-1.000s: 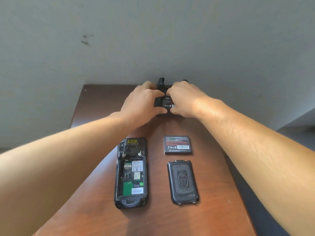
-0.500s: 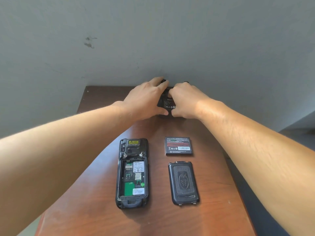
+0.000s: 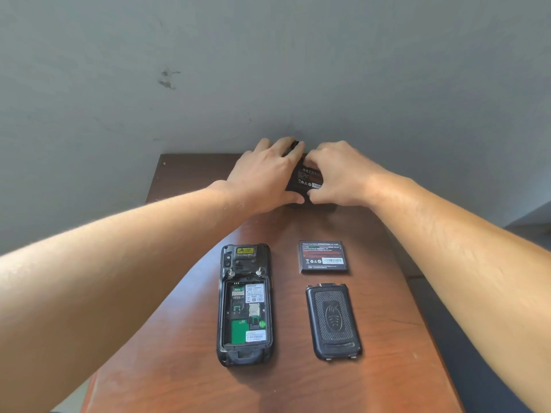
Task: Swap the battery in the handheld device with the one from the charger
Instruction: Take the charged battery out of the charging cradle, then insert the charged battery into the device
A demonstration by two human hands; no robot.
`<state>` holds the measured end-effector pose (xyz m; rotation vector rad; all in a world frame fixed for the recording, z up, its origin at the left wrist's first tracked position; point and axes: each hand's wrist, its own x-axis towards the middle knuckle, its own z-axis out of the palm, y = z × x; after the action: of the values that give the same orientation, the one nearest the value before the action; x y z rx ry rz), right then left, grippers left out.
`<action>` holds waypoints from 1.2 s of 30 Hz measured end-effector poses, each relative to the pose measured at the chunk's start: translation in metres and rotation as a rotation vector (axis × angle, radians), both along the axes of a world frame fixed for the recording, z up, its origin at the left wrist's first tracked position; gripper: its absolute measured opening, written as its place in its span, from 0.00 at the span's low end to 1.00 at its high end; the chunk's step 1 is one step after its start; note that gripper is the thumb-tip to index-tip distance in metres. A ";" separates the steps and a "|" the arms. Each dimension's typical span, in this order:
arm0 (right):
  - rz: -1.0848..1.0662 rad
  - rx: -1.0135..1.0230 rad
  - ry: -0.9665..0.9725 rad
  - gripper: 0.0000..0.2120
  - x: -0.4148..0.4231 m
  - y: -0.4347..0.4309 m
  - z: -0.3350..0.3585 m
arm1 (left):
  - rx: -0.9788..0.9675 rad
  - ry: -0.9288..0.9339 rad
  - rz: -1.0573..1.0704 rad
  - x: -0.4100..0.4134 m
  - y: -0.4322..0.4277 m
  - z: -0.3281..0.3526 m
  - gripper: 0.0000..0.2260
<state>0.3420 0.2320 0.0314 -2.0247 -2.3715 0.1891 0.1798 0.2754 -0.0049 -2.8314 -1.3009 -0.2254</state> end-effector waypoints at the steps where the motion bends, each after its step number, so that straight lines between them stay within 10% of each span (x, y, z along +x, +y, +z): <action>1: 0.000 -0.007 0.002 0.13 -0.001 0.000 0.000 | 0.002 0.001 -0.001 0.000 0.000 0.000 0.46; 10: -0.048 0.066 0.095 0.21 0.002 -0.030 0.021 | 0.020 -0.081 0.014 -0.009 -0.019 0.010 0.54; 14: 0.051 0.055 0.054 0.27 -0.008 -0.057 0.034 | -0.142 -0.173 0.203 -0.047 -0.056 0.029 0.34; 19: 0.338 0.045 -0.124 0.25 -0.040 -0.088 0.039 | -0.849 -0.802 0.372 -0.093 -0.111 0.036 0.10; 36: 0.786 0.198 -0.243 0.25 -0.097 -0.122 0.028 | -1.243 -1.172 0.523 -0.139 -0.181 0.015 0.07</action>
<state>0.2446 0.1104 0.0597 -0.9938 -3.0553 -0.2927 0.0410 0.0942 0.0096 -2.8006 -3.2464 -1.7826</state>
